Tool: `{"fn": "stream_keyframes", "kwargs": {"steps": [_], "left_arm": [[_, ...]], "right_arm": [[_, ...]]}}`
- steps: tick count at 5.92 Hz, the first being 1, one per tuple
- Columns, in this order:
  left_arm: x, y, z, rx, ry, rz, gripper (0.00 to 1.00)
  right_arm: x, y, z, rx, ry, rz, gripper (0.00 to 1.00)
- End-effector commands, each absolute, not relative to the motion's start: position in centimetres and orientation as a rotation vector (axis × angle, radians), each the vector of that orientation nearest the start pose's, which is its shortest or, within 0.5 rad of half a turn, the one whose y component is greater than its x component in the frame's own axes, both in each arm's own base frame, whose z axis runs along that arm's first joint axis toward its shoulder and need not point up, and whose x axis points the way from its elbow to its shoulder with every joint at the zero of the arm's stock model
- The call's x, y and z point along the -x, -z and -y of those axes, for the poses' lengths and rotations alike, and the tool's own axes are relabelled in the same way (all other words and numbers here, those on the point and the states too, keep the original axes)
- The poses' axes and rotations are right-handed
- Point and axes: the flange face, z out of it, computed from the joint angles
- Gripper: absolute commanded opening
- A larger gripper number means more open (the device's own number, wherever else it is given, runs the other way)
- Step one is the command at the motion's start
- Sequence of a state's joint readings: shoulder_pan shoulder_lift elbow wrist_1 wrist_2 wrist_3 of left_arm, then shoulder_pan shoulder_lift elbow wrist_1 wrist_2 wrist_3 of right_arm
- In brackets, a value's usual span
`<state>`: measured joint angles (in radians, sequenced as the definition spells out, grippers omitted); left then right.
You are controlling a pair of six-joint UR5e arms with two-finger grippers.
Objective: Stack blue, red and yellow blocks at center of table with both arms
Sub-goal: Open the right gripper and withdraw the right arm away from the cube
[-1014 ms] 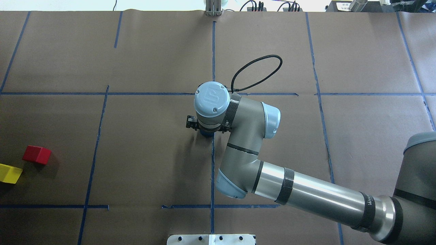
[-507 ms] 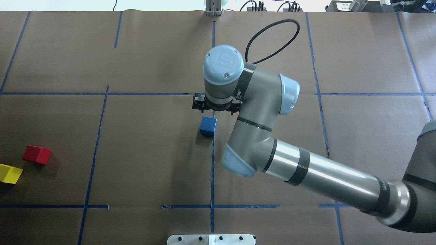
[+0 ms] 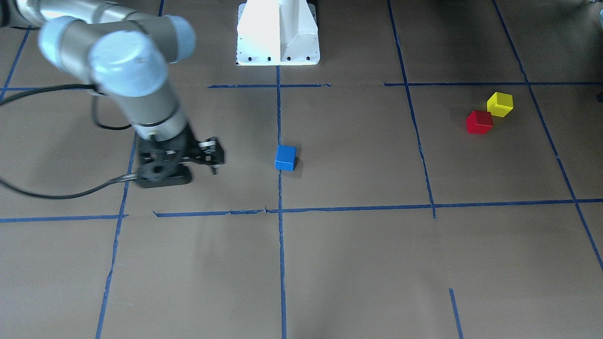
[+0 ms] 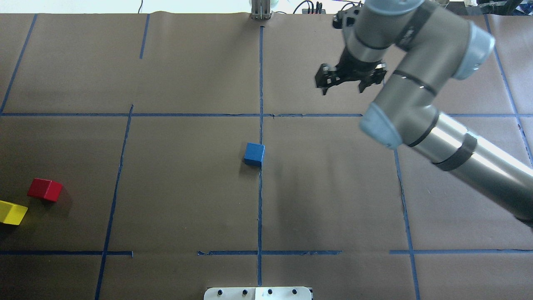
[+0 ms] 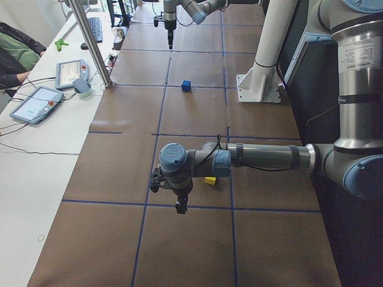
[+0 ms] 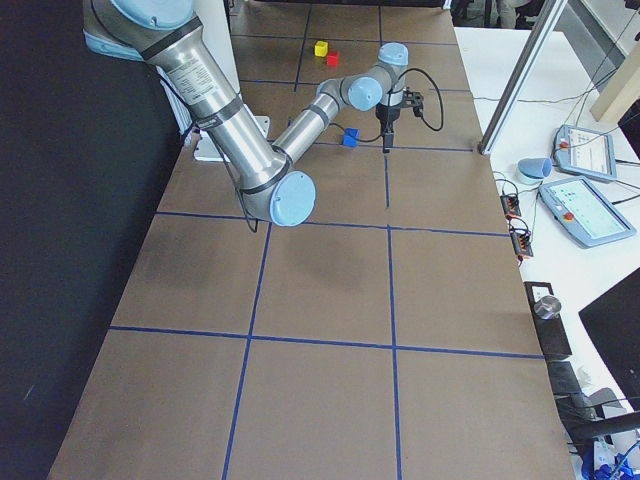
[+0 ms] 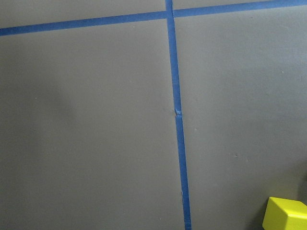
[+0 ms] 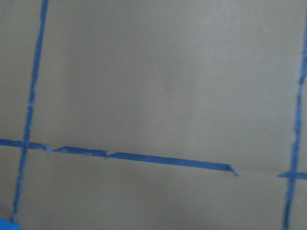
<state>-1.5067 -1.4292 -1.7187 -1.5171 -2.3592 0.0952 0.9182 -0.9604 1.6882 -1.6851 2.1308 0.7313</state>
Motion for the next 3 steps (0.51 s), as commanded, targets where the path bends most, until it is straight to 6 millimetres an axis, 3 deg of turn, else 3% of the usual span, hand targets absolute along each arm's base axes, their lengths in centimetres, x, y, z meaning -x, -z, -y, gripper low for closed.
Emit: {"fn": "stream_keyframes", "kwargs": {"steps": [1, 2, 3], "left_arm": [[3.2, -63.0, 46.1, -0.021, -0.154, -0.789, 1.00], [3.0, -61.6, 47.3, -0.065, -0.172, -0.787, 1.00], [3.0, -60.4, 48.5, -0.112, -0.190, -0.783, 1.00]], "right_arm": [[17.0, -38.0, 58.5, -0.182, 0.283, 0.781, 0.99], [10.9, -44.1, 55.6, -0.189, 0.351, 0.766, 1.00], [5.4, -49.7, 51.4, -0.192, 0.401, 0.736, 1.00]]}}
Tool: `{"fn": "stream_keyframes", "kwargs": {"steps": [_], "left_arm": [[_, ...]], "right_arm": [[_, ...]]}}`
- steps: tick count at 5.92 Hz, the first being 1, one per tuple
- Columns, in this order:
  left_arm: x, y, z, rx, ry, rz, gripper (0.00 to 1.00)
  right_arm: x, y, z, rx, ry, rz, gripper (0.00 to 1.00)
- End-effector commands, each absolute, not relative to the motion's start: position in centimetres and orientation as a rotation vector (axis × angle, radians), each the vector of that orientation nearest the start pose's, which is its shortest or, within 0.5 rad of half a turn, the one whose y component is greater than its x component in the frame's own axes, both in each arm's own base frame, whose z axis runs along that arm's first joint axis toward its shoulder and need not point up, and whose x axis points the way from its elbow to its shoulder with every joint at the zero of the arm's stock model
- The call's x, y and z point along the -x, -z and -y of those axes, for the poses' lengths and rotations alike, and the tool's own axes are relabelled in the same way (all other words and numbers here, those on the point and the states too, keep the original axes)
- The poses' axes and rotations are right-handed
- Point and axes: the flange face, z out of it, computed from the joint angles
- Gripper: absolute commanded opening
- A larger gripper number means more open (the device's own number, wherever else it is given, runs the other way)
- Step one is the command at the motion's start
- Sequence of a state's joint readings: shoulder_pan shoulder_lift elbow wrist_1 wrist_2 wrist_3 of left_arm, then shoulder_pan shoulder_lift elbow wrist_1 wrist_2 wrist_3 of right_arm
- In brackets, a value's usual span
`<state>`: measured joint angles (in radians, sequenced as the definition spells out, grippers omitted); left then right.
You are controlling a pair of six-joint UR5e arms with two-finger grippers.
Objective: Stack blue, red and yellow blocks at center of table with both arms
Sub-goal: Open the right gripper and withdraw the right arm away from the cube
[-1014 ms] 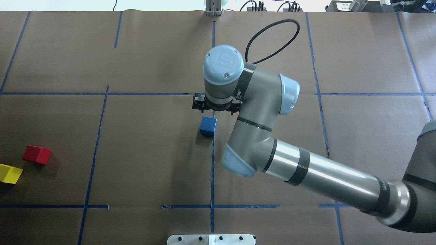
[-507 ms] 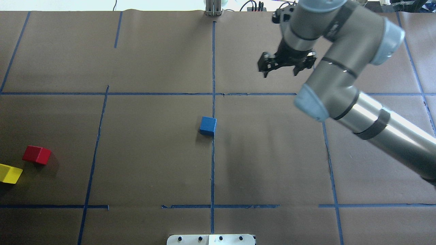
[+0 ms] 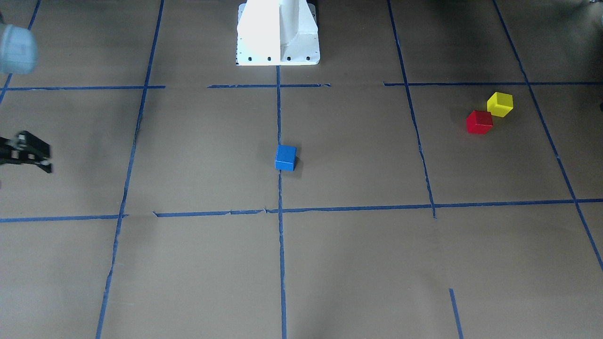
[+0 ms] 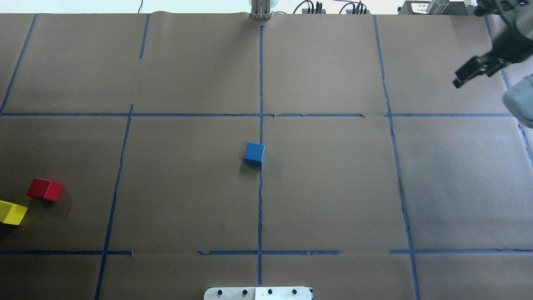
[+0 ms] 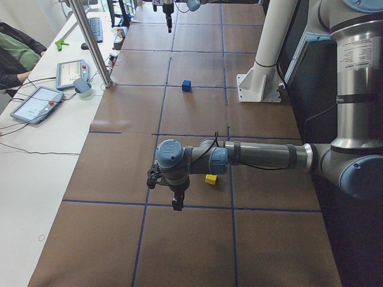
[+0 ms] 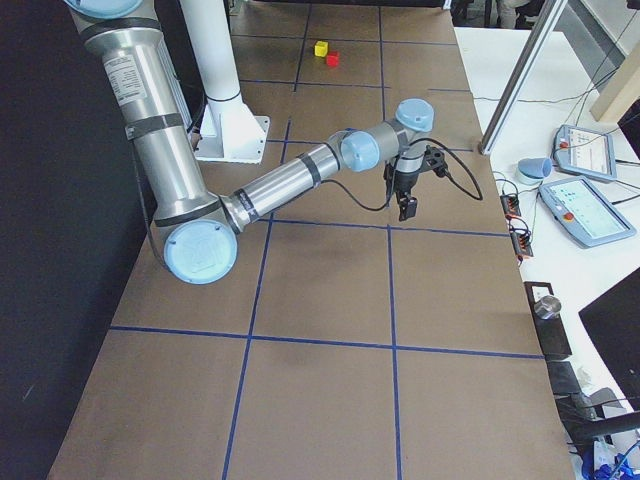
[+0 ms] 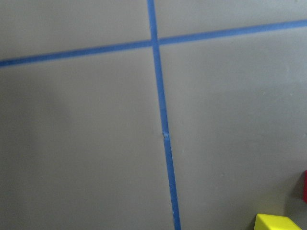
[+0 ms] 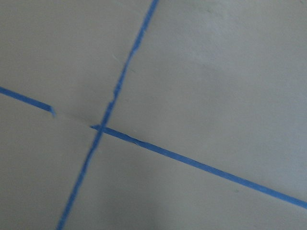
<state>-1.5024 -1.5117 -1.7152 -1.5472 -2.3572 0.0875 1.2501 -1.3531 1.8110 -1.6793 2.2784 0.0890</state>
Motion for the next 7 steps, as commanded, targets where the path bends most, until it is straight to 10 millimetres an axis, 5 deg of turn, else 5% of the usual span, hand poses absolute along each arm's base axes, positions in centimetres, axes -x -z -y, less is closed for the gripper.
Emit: {"fn": "stream_keyframes", "kwargs": {"steps": [1, 2, 3, 4, 5, 6, 7], "left_arm": [[2.8, -59.6, 49.6, -0.129, -0.200, -0.786, 1.00], [2.7, -59.2, 49.7, -0.165, -0.221, -0.789, 1.00], [2.2, -57.6, 50.1, -0.245, -0.260, -0.788, 1.00], [-3.8, -56.8, 50.0, -0.236, -0.381, -0.825, 1.00], [-8.3, -54.0, 49.4, -0.230, -0.356, -0.855, 1.00], [-12.8, -54.3, 46.8, -0.188, -0.290, -0.892, 1.00], [-14.4, -55.0, 45.0, -0.208, -0.221, -0.882, 1.00]], "right_arm": [[0.4, -54.8, 46.1, -0.170, 0.422, 0.712, 1.00], [-4.1, -59.0, 42.0, -0.137, 0.374, 0.708, 0.99], [-5.3, -60.9, 40.1, -0.100, 0.325, 0.708, 0.99], [-5.3, -60.9, 40.1, -0.084, 0.281, 0.711, 1.00], [-5.3, -60.6, 40.4, -0.079, 0.252, 0.711, 1.00], [-5.3, -60.6, 40.4, -0.078, 0.252, 0.711, 1.00], [-5.3, -60.9, 40.4, -0.075, 0.251, 0.711, 1.00]]}}
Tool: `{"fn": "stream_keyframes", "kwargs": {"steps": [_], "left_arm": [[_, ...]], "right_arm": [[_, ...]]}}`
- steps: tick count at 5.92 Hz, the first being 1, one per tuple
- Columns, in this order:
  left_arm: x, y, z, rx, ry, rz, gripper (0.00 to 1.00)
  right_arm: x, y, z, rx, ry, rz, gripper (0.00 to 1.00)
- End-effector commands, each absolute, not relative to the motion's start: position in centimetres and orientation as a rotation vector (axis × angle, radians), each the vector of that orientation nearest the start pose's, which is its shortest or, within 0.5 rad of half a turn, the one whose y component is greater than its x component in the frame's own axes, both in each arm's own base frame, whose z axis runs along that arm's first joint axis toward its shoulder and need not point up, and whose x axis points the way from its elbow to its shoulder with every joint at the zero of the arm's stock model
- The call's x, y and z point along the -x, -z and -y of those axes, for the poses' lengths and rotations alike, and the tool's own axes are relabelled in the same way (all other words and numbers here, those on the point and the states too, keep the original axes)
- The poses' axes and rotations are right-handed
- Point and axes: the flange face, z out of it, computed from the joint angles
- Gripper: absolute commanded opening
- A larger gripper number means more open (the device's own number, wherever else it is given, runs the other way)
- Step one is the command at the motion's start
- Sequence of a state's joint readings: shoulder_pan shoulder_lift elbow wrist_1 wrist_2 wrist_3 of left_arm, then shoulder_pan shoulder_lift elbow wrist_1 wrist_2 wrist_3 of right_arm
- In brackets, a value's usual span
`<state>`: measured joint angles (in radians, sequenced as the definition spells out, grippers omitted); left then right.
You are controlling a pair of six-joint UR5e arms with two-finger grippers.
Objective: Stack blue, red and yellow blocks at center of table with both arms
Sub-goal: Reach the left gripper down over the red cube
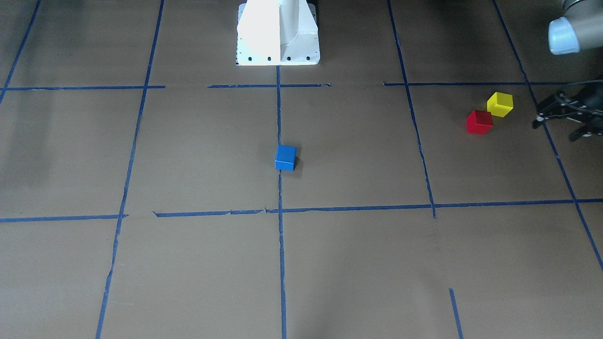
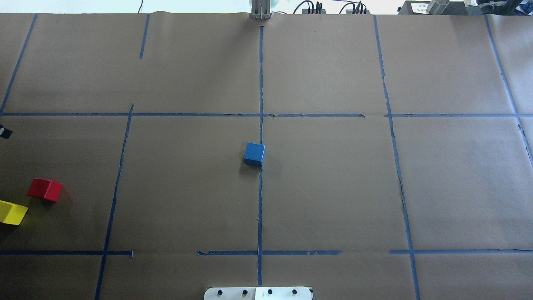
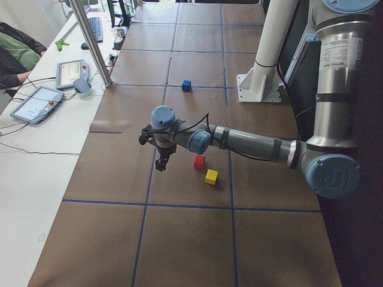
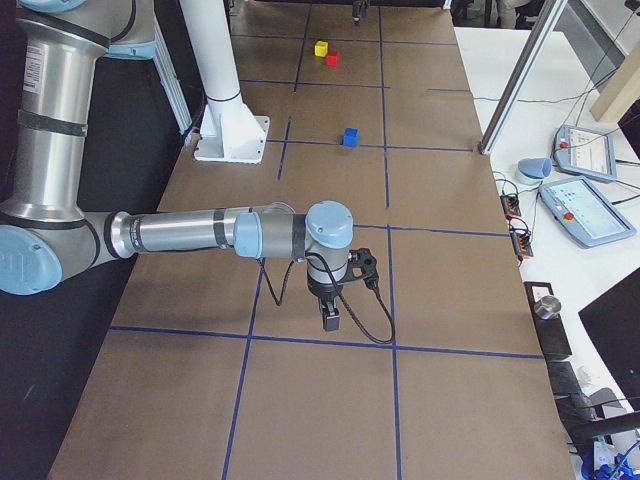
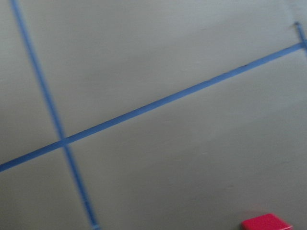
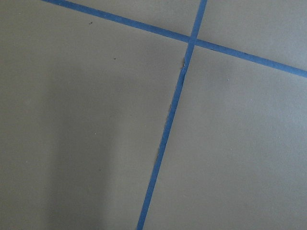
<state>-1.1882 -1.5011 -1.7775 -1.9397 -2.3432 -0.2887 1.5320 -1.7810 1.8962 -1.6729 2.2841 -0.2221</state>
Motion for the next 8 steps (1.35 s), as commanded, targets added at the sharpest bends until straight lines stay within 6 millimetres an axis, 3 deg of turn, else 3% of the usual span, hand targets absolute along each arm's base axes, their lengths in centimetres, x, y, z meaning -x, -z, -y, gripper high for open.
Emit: {"fn": "stream_keyframes", "kwargs": {"steps": [1, 2, 4, 7, 8], "left_arm": [[-16.2, -55.7, 42.5, -0.177, -0.164, -0.893, 1.00], [-18.3, -55.4, 40.1, -0.155, -0.117, -0.854, 1.00], [-23.0, -56.1, 37.7, -0.139, -0.104, -0.820, 1.00], [-25.1, -58.8, 37.1, -0.096, -0.132, -0.783, 1.00], [-25.3, -58.9, 37.1, -0.096, -0.140, -0.781, 0.95]], "right_arm": [[-5.3, -60.9, 40.4, -0.075, 0.250, 0.711, 1.00], [-5.3, -60.9, 40.4, -0.075, 0.250, 0.711, 1.00], [-5.3, -60.9, 40.4, -0.073, 0.250, 0.712, 1.00], [-5.2, -61.2, 40.4, -0.066, 0.250, 0.712, 1.00], [-5.2, -61.2, 40.4, -0.066, 0.250, 0.712, 1.00]]}}
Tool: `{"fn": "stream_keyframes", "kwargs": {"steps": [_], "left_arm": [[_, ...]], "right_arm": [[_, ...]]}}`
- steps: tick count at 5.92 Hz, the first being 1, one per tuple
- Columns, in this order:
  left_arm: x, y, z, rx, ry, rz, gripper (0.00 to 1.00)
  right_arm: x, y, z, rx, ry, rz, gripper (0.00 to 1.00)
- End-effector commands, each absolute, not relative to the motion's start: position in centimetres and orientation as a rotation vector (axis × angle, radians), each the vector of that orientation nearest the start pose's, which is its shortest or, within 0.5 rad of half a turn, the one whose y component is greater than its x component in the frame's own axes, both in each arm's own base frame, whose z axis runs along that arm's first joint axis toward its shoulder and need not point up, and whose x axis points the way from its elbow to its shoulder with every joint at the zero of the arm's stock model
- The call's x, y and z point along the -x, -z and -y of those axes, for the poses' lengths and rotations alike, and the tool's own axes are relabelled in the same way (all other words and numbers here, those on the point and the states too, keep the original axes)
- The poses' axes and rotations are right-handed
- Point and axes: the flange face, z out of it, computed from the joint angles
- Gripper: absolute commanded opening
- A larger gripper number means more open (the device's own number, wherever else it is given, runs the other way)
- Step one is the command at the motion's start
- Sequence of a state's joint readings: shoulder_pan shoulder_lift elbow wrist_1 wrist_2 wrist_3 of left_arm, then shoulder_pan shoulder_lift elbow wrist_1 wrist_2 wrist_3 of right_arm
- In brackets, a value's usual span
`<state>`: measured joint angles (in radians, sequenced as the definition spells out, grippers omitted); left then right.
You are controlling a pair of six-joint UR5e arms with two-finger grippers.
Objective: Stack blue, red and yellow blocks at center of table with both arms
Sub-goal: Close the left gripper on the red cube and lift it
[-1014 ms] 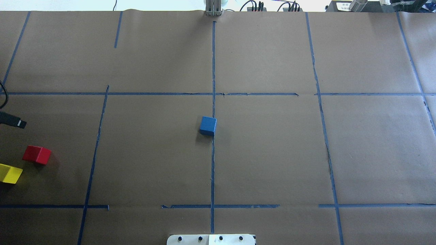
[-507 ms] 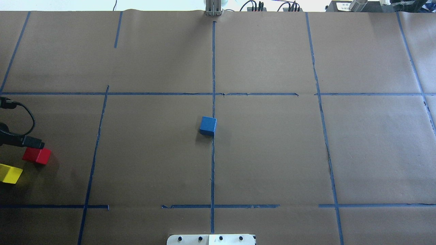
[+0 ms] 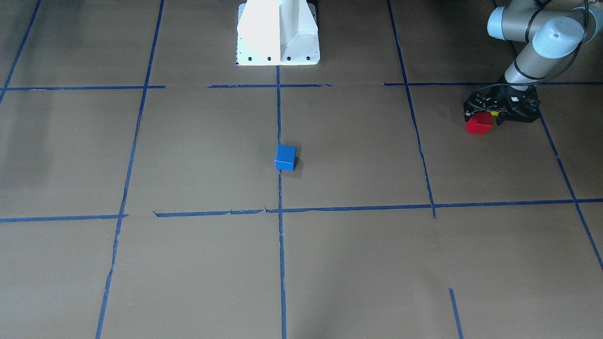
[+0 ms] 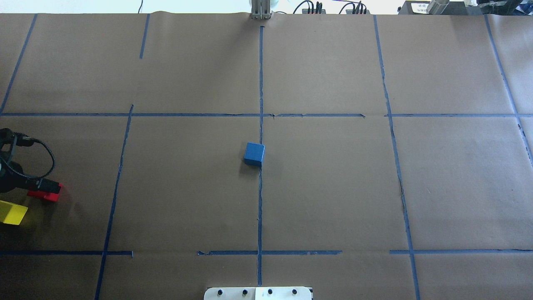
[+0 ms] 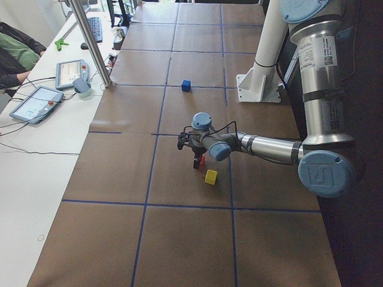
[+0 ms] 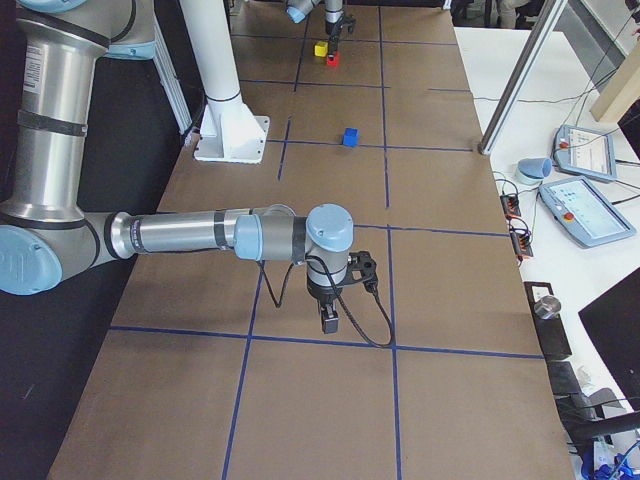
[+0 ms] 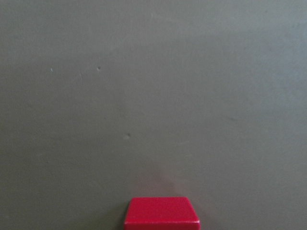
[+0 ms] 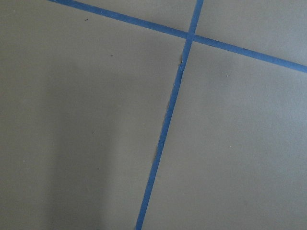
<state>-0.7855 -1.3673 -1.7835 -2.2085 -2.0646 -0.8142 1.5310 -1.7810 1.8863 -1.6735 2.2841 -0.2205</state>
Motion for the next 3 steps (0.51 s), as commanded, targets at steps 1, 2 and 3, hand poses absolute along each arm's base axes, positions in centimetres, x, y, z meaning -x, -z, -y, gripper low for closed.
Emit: {"fn": "stream_keyframes", "kwargs": {"steps": [1, 2, 3], "left_arm": [[-25.8, -58.7, 37.2, -0.095, -0.142, -0.783, 0.44], [-25.9, -58.5, 37.1, -0.098, -0.148, -0.786, 0.09], [-26.1, -56.7, 37.4, -0.122, -0.155, -0.810, 0.04]], "right_arm": [[-5.2, -61.2, 40.4, -0.066, 0.250, 0.712, 1.00], [-5.2, -61.2, 40.4, -0.066, 0.250, 0.712, 1.00], [-5.2, -61.2, 40.4, -0.066, 0.250, 0.712, 1.00]]}}
